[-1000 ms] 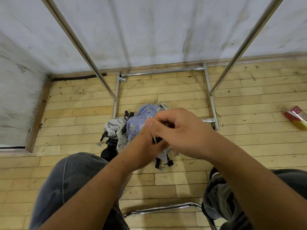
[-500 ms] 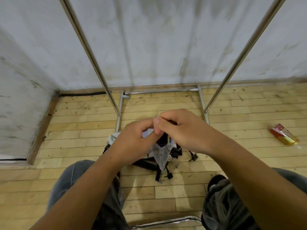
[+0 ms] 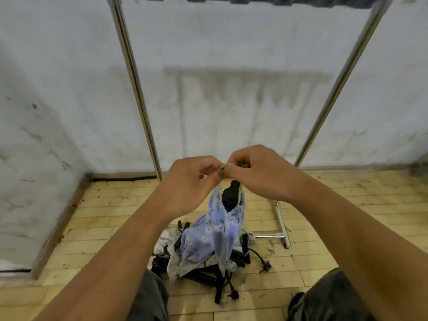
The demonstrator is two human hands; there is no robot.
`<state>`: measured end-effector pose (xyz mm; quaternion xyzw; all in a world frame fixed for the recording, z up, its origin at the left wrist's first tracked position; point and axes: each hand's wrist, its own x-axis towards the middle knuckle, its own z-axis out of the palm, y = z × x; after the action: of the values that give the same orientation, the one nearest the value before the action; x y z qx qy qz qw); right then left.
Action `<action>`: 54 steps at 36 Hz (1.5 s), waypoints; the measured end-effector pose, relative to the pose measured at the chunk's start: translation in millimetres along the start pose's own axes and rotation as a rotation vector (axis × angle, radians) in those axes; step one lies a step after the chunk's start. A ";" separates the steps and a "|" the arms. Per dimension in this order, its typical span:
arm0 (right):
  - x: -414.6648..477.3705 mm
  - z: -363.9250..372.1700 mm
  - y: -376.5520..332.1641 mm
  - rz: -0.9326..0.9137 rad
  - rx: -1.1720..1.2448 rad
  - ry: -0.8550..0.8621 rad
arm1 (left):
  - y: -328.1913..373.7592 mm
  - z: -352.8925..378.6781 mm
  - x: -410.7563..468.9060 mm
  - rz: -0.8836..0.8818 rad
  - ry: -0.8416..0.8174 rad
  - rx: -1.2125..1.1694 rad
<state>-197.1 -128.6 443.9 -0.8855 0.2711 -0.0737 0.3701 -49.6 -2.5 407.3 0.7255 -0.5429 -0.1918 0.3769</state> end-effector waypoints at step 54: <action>156.8 -110.2 -193.6 -0.396 -0.146 0.587 | 68.2 -237.5 129.3 0.123 0.505 0.216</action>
<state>-19.1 -168.2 646.3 -0.8860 0.1937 -0.3757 0.1907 113.4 -51.3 628.4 0.7521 -0.4921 0.0773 0.4316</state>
